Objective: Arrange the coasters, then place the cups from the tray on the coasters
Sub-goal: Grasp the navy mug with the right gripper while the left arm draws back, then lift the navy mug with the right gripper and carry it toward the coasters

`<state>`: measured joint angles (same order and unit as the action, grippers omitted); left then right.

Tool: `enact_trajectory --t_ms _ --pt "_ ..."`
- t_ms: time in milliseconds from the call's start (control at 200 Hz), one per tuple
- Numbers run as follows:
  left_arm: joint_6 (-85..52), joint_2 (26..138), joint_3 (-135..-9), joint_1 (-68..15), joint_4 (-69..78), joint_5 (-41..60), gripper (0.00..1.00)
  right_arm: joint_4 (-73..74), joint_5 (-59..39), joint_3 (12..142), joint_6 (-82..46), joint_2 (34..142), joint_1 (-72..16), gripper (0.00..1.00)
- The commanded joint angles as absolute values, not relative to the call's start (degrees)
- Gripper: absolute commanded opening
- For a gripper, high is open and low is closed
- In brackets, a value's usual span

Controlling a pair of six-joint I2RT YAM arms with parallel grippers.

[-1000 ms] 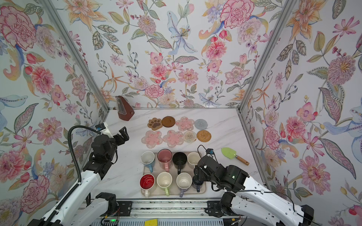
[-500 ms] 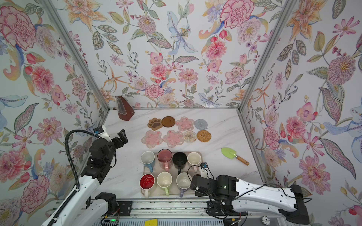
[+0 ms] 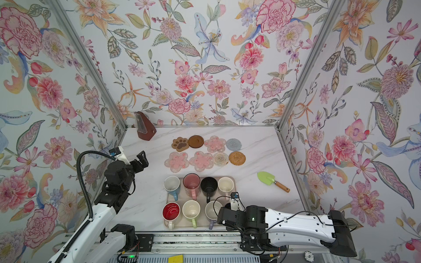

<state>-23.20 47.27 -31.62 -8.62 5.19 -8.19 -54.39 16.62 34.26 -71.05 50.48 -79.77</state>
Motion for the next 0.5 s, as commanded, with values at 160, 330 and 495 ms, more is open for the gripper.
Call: enact_trajectory --t_ms 160,330,495 --pt "-24.1 48.1 -30.9 -7.9 6.5 -8.0 0.99 -53.2 18.0 32.5 -70.9 53.0 -80.1 0.31" --pt "-24.2 48.3 -30.8 -7.9 6.9 -7.6 0.99 -53.2 18.0 32.8 -70.1 53.4 -80.1 0.19" --pt "-24.4 48.1 -30.2 -7.7 7.0 -7.4 0.99 -56.1 18.6 34.8 -70.0 52.7 -80.0 0.10"
